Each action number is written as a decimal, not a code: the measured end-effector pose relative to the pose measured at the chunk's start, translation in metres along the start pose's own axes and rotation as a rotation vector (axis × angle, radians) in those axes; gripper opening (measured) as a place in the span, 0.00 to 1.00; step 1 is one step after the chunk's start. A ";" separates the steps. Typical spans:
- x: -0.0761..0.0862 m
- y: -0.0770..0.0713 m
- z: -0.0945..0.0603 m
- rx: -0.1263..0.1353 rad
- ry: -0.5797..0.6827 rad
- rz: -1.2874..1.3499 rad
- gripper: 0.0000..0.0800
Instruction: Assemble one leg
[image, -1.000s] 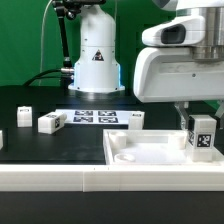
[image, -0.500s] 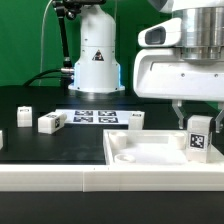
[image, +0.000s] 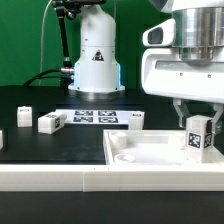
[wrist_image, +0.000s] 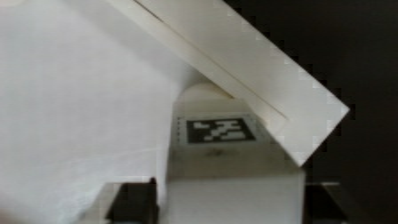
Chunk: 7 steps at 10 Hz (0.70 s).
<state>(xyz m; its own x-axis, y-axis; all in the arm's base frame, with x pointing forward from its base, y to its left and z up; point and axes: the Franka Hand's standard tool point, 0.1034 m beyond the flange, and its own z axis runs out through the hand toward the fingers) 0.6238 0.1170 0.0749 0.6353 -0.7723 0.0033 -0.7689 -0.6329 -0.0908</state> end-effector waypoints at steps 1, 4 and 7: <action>0.000 0.000 0.000 -0.001 0.000 -0.037 0.59; -0.003 0.000 0.001 -0.007 -0.004 -0.247 0.81; -0.005 0.000 0.000 -0.037 -0.016 -0.619 0.81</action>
Offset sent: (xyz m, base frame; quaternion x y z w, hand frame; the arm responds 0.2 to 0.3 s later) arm -0.0010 0.0080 -0.0025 -0.0194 0.0007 -0.1900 0.9816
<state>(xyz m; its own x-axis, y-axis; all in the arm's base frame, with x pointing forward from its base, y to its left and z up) 0.6207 0.1212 0.0752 0.9651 -0.2602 0.0296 -0.2588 -0.9650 -0.0423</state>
